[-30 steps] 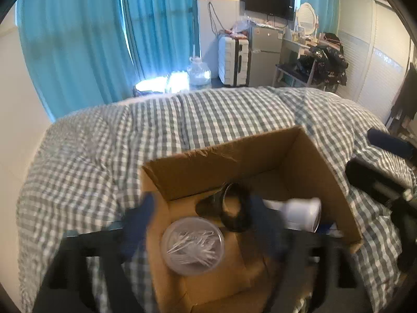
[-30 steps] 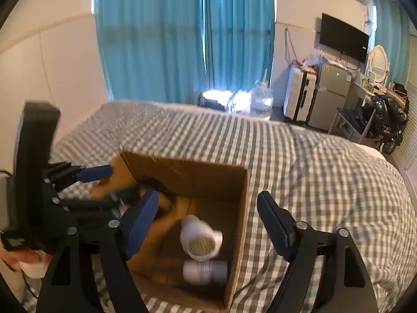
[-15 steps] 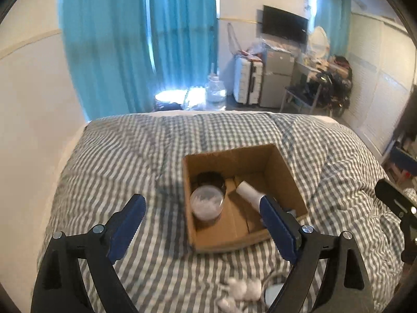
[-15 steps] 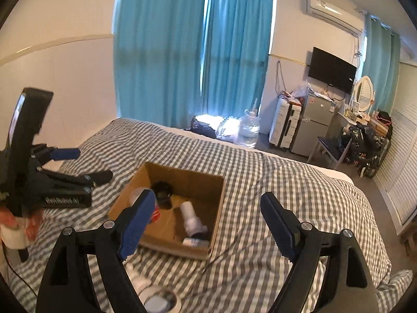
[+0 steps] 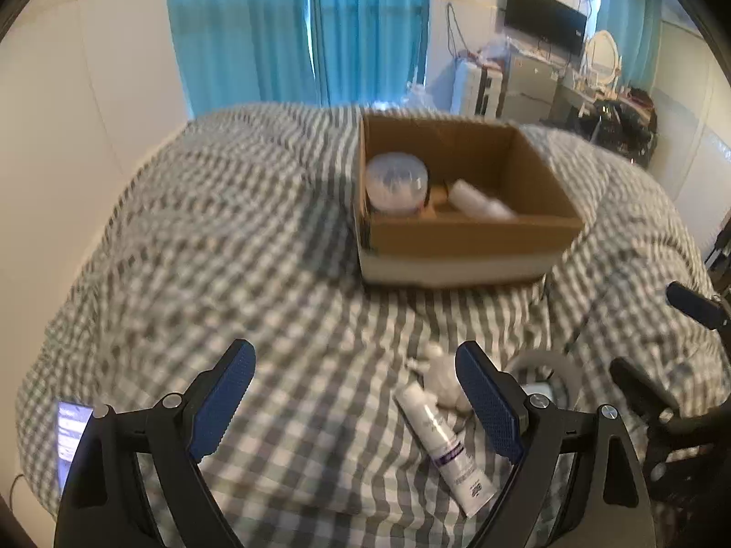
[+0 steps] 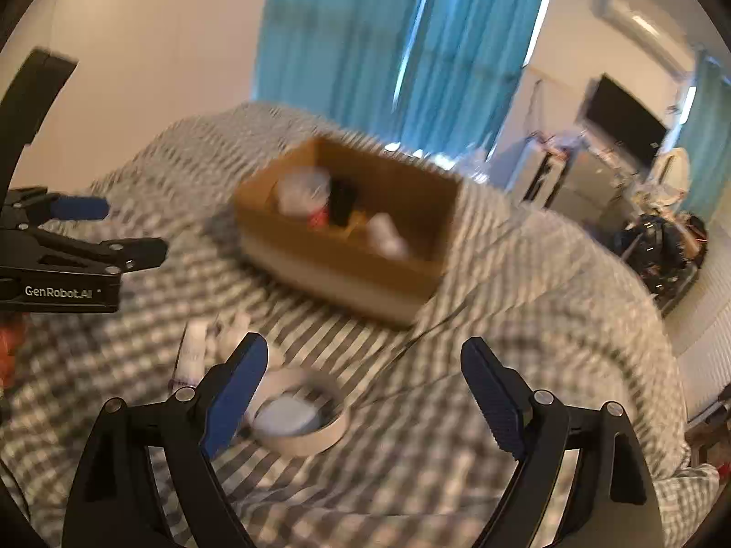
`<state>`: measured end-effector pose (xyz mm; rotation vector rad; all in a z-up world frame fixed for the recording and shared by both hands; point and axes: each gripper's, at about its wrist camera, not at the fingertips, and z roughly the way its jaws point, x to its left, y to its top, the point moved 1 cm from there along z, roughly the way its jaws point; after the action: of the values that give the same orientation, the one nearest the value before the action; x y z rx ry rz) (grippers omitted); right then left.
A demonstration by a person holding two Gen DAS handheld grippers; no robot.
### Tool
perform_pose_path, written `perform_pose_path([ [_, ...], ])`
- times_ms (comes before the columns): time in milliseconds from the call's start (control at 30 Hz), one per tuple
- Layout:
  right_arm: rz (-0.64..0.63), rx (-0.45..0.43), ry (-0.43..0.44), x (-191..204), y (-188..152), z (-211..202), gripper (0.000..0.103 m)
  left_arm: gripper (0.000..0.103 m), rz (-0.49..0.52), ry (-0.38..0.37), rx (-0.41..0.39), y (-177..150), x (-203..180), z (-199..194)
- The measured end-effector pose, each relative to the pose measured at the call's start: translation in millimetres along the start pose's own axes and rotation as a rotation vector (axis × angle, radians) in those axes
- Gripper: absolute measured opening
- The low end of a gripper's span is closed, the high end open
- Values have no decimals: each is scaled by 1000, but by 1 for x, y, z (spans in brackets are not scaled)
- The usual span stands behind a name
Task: Organize objects
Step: 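Grasp the white tube with the left tool while the right tool grasps the white tape roll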
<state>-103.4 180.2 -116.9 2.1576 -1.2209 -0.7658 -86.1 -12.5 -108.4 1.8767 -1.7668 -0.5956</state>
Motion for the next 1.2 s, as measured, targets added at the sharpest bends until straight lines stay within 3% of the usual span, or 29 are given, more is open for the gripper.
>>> perform_pose_path([
  [267, -30, 147, 95, 20, -37, 48, 87, 92, 44, -8, 106, -37, 2, 25],
  [500, -79, 286, 140, 33, -46, 79, 87, 92, 76, -8, 93, -46, -2, 20],
  [667, -29, 344, 178, 28, -47, 96, 84, 92, 74, -11, 97, -46, -3, 22],
  [833, 4, 289, 153, 22, -48, 81, 81, 92, 108, 6, 110, -47, -10, 25],
  [1033, 124, 123, 20, -8, -46, 37, 81, 92, 142, -12, 136, -47, -29, 30],
  [1200, 198, 94, 31, -26, -43, 28, 81, 92, 193, -47, 187, -52, -51, 46],
])
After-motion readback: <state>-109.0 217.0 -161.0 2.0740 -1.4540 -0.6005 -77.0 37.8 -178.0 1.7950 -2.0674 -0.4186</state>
